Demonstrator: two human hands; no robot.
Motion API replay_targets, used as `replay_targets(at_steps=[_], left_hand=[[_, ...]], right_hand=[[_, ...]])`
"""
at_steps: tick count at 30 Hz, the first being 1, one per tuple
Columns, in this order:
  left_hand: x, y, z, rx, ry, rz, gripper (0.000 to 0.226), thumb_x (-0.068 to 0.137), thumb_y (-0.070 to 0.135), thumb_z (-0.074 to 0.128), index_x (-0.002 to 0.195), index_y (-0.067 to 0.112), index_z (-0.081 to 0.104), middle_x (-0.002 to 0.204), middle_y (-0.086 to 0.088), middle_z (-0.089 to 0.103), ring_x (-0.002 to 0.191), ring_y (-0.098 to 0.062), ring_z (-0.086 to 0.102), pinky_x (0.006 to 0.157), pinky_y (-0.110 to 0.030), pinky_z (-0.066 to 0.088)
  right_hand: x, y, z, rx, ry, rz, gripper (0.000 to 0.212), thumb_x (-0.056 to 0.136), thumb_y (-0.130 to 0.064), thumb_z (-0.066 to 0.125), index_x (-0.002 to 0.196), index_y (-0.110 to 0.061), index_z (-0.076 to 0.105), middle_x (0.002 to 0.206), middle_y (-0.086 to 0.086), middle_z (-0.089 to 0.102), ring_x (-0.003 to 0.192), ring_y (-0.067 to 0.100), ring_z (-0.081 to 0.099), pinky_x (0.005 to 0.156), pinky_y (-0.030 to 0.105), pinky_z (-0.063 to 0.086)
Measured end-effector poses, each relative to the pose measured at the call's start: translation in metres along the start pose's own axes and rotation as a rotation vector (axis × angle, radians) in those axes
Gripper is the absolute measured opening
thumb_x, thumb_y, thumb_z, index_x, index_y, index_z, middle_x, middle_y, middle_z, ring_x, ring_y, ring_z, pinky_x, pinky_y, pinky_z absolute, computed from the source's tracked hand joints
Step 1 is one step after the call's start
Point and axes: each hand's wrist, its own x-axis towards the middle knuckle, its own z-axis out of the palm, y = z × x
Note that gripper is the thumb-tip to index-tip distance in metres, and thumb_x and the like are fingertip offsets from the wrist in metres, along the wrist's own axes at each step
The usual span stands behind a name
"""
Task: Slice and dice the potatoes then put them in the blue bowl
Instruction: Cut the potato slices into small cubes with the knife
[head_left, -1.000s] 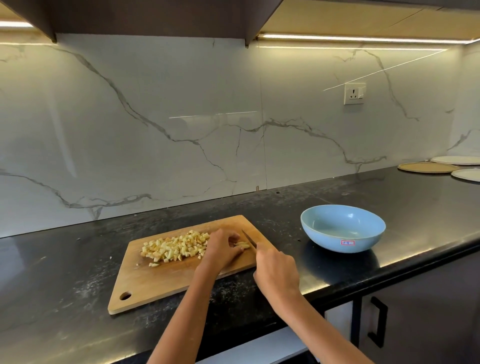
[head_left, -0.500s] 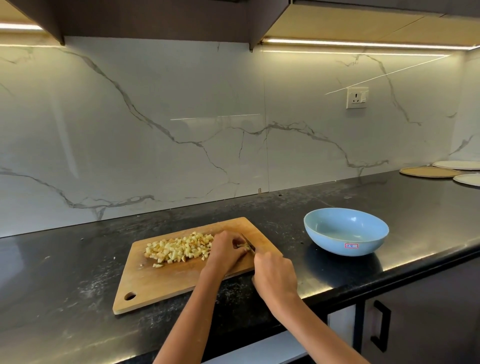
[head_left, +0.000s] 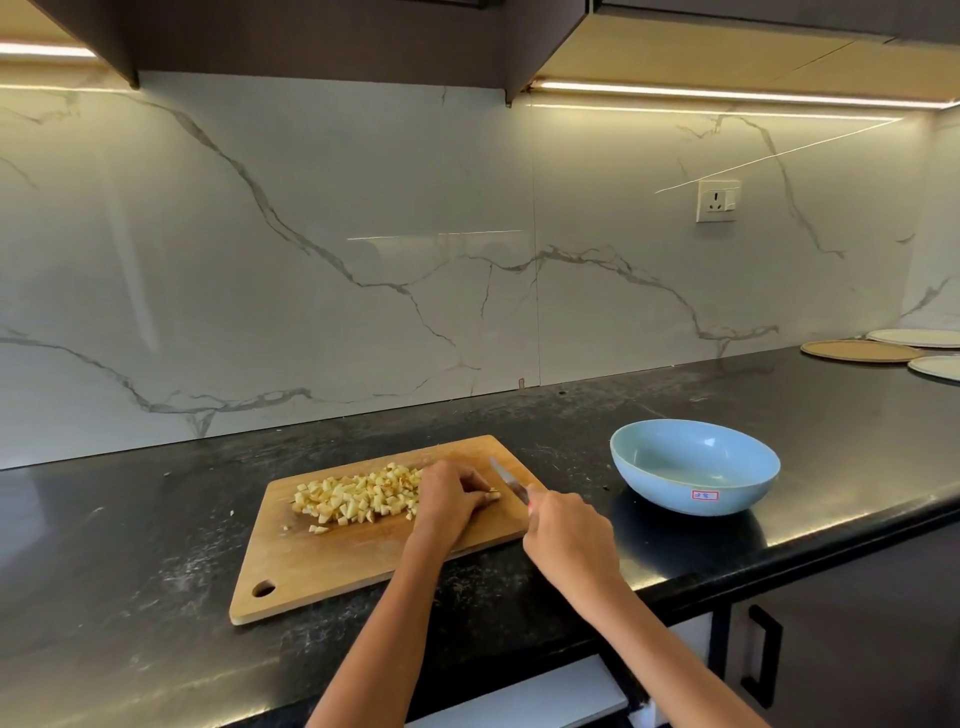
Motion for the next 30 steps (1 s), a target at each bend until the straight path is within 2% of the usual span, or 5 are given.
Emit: replay_targets(at_steps=[3, 13, 17, 22, 30], left_hand=[[0.001, 0.000, -0.001, -0.006, -0.006, -0.024, 0.010, 0.076, 0.013, 0.075, 0.084, 0.009, 0.074, 0.088, -0.002, 0.071, 0.077, -0.005, 0.058, 0.073, -0.014, 0.045], [0.001, 0.000, -0.001, 0.022, 0.003, -0.008, 0.006, 0.077, 0.011, 0.073, 0.083, 0.011, 0.075, 0.085, 0.000, 0.071, 0.073, -0.002, 0.056, 0.060, -0.007, 0.041], [0.002, -0.001, -0.001, 0.035, 0.011, 0.000, 0.005, 0.075, 0.009, 0.074, 0.080, 0.010, 0.076, 0.085, -0.001, 0.071, 0.078, -0.007, 0.060, 0.075, -0.019, 0.051], [0.002, 0.002, -0.003, 0.013, 0.000, 0.004, 0.002, 0.074, 0.007, 0.075, 0.076, 0.008, 0.075, 0.082, -0.002, 0.072, 0.072, -0.005, 0.061, 0.076, -0.019, 0.050], [0.000, -0.001, 0.000, 0.004, 0.019, -0.020, 0.002, 0.074, 0.010, 0.076, 0.076, 0.012, 0.075, 0.081, 0.000, 0.072, 0.074, -0.005, 0.061, 0.065, -0.010, 0.041]], right_hand=[[0.005, 0.002, -0.005, 0.031, -0.016, 0.021, 0.032, 0.098, -0.020, 0.039, 0.126, -0.019, 0.056, 0.108, 0.002, 0.066, 0.094, 0.018, 0.065, 0.066, 0.026, 0.045], [0.006, -0.010, -0.003, 0.027, -0.132, 0.018, 0.019, 0.095, -0.017, 0.044, 0.104, -0.016, 0.061, 0.091, 0.001, 0.064, 0.083, 0.017, 0.063, 0.063, 0.026, 0.042], [0.005, -0.014, -0.005, -0.026, -0.122, 0.005, 0.015, 0.095, -0.017, 0.044, 0.100, -0.015, 0.058, 0.081, -0.002, 0.050, 0.084, 0.018, 0.061, 0.065, 0.027, 0.038], [0.007, -0.030, 0.004, -0.160, -0.134, -0.061, 0.021, 0.098, -0.010, 0.041, 0.108, -0.013, 0.060, 0.105, 0.004, 0.063, 0.093, 0.019, 0.061, 0.072, 0.028, 0.043], [-0.006, -0.019, -0.001, -0.179, -0.156, -0.137, 0.024, 0.098, -0.010, 0.044, 0.119, -0.009, 0.054, 0.115, 0.007, 0.060, 0.099, 0.021, 0.061, 0.079, 0.029, 0.048]])
